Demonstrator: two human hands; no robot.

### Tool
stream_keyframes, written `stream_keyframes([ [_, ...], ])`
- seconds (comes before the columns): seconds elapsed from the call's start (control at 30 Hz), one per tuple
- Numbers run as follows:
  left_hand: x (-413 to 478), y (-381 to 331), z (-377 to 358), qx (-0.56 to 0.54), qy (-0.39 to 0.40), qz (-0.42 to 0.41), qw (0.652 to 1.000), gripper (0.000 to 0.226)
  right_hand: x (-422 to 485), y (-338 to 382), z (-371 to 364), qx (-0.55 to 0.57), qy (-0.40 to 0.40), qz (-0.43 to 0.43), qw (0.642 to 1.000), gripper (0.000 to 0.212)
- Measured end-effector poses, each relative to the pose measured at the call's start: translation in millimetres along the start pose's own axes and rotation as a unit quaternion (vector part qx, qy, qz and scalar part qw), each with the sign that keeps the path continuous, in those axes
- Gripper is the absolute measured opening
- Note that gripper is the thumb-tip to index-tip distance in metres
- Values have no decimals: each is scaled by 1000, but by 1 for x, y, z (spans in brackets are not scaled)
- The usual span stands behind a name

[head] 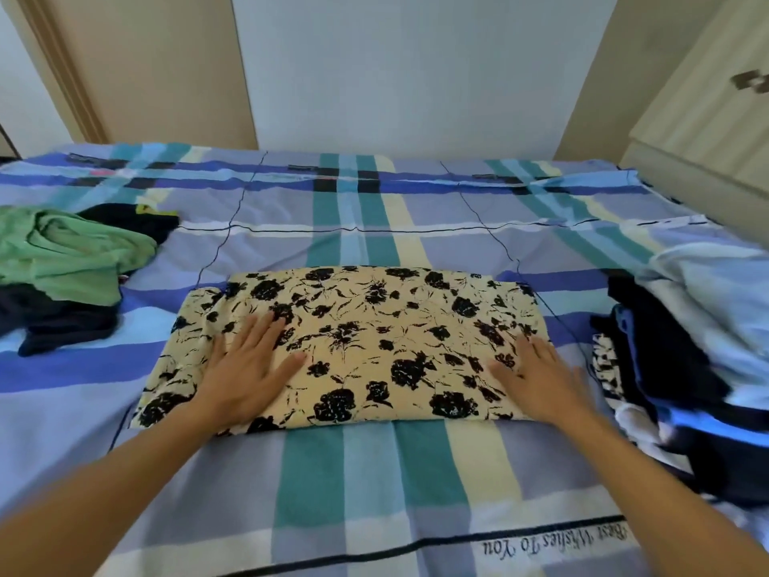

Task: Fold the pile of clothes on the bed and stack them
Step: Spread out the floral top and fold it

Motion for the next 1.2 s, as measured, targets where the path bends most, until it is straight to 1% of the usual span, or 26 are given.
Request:
stream_keyframes([
  [0.07,0,-8,5,-5,-5,11,1000,104,-6,-5,8,56,-5,-31,998,93],
  [0.13,-1,-27,12,-22,-28,-3,999,100,-6,-12,16,147,-16,-70,987,100],
  [0.23,-9,-68,19,-43,-27,-102,993,86,0,-18,24,248,-8,-130,960,116],
  [0.3,-15,-95,15,-56,-1,-167,984,80,4,-18,25,319,-2,-152,936,125],
  [0.33,-16,-105,12,-61,18,-187,980,80,5,-17,25,334,2,-159,929,124],
  [0.37,-17,-112,8,-60,34,-200,977,79,7,-15,25,337,12,-173,925,118],
  [0.4,-17,-116,4,-55,47,-205,976,78,9,-14,27,340,29,-183,922,107],
  [0.5,-18,-119,-2,-25,76,-202,976,80,11,-7,42,403,87,-198,889,66],
  [0.57,-19,-119,-4,-14,88,-201,976,83,6,11,69,439,106,-173,875,34],
  [0.6,-19,-118,-3,-20,93,-197,976,84,2,25,88,437,104,-151,881,25],
  [0.67,-16,-121,2,-67,106,-181,976,77,-3,57,125,418,90,-101,898,19],
  [0.73,-13,-121,14,-168,128,-149,966,66,-11,103,156,389,93,-39,916,19],
  [0.77,-12,-120,21,-242,151,-127,950,65,-16,128,168,375,97,-8,922,19],
  [0.8,-12,-116,29,-329,177,-100,922,67,-21,155,179,360,100,23,927,16],
  [0.83,-10,-109,37,-414,194,-74,886,70,-27,183,188,347,102,51,931,11],
  [0.87,-8,-101,47,-483,193,-48,853,72,-33,212,195,336,104,78,933,10],
  [0.93,-1,-73,69,-599,135,29,789,74,-45,271,201,312,115,135,933,13],
  [1.0,5,-35,91,-700,48,134,699,75,-60,325,196,274,125,184,936,25],
  [1.03,5,-15,102,-730,9,174,661,77,-68,350,188,246,131,208,937,35],
  [1.07,4,5,110,-747,-17,203,632,80,-78,370,177,215,135,231,939,43],
  [1.13,-5,38,118,-768,-27,235,595,88,-94,400,146,172,158,258,938,54],
  [1.17,-9,47,117,-780,-21,246,575,94,-97,406,127,168,188,252,934,55],
  [1.2,-14,55,114,-785,-13,259,563,99,-99,408,109,177,225,234,929,57],
])
Point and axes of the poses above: each hand's wrist, its own x-axis towards the middle knuckle, its own z-axis out of the back of the hand, y = z × x, the point moved 2 cm from there along x, towards the middle knuckle, and after that the axes turned 6 degrees about -z, right-handed, at the moved point
